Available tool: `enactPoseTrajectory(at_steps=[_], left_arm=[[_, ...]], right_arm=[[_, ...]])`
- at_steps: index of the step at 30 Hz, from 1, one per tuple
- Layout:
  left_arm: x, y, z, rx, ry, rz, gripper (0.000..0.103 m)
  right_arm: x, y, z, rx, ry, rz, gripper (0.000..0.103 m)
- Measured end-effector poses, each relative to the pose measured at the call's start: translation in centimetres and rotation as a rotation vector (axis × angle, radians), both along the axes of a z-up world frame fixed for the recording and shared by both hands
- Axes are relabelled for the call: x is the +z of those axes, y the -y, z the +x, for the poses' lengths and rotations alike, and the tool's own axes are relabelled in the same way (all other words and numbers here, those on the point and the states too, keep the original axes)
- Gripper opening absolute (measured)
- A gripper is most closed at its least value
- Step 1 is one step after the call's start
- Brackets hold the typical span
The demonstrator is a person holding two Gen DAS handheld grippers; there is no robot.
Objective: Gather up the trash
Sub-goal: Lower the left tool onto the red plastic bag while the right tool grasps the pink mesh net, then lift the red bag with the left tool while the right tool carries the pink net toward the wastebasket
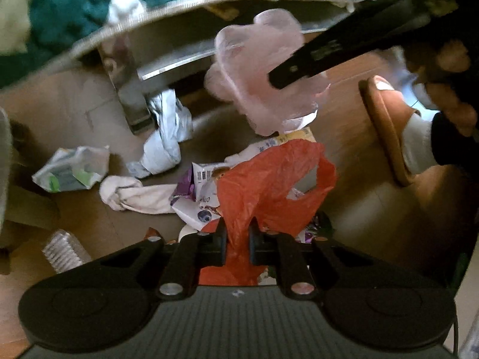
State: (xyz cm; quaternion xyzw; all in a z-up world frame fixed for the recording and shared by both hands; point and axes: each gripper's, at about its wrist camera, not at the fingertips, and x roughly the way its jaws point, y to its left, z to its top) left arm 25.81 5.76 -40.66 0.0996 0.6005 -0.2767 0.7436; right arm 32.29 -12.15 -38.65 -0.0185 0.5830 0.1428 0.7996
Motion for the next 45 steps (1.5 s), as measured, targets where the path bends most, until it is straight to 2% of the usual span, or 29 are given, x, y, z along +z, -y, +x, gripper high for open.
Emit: enactPoseTrajectory(at_steps=[5, 11, 14, 22, 29, 34, 39, 45], left_arm=[[4.5, 0.0, -0.3, -0.038, 0.071, 0.025, 0.012], [11.7, 0.2, -0.8, -0.058, 0.192, 0.042, 0.012], [15.3, 0.1, -1.2, -0.038, 0.238, 0.042, 0.012], [24.4, 0.2, -3.7, 0.107, 0.35, 0.038, 0.012], [33.4, -0.1, -6.9, 0.284, 0.434, -0.068, 0.012], [39.6, 0.1, -8.4, 0.357, 0.536, -0.101, 0.012], [45.9, 0.7, -8.2, 0.416, 0.646, -0.128, 0.012], [53.3, 1.6, -6.4, 0.497, 0.778, -0.2, 0.012]], right_arm=[[5.3, 1.2, -1.7, 0.008, 0.056, 0.056, 0.004], [13.2, 2.2, -4.2, 0.052, 0.147, 0.093, 0.004], [17.3, 3.1, -5.6, 0.08, 0.205, 0.103, 0.004], [26.7, 4.8, -10.3, 0.131, 0.4, 0.095, 0.004], [35.4, 7.0, -13.7, 0.156, 0.58, 0.113, 0.004], [40.7, 8.9, -15.0, 0.162, 0.722, 0.107, 0.004], [45.3, 10.1, -14.8, 0.148, 0.831, 0.103, 0.003], [49.7, 10.4, -12.1, 0.145, 0.924, 0.097, 0.003]])
